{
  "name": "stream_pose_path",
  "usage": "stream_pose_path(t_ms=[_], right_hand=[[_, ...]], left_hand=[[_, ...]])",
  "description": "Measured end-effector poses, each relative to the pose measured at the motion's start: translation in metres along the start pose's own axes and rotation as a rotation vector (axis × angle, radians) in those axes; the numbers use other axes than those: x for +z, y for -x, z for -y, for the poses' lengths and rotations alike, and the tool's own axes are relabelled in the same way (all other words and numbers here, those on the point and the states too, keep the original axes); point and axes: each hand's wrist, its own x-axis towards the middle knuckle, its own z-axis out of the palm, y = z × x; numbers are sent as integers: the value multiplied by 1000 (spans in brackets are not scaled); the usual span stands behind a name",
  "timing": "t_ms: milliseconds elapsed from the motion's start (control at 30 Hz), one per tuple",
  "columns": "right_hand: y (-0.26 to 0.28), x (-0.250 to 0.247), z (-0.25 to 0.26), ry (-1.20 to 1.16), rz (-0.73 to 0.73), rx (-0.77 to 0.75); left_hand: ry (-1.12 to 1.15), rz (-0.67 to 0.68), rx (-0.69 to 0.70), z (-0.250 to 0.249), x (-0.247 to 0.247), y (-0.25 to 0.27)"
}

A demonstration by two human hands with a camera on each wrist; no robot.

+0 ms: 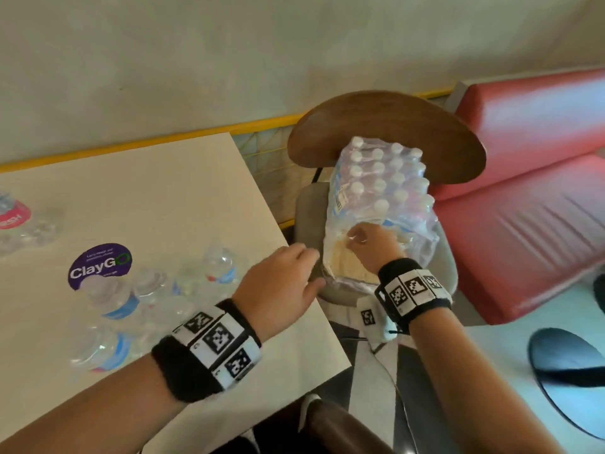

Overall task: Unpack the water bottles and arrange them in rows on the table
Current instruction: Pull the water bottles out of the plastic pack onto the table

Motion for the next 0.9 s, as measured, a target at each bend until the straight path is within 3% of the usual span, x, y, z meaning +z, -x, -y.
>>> stream_pose_path(t_ms=[133,200,433,733,900], right_hand=[[-27,-5,-59,145,54,94],[-41,-5,-76,200,31,64],[-69,-12,-97,334,-197,51],[-82,-18,-101,500,-211,64],[-85,-17,-108,479,-127,42]], left_hand=[[68,262,39,-37,62,-78],[64,308,79,-45,90,-119],[-80,127,59,-57,125,-193],[-343,76,103,-50,125,-224],[-209,145,78,-40,127,-218]])
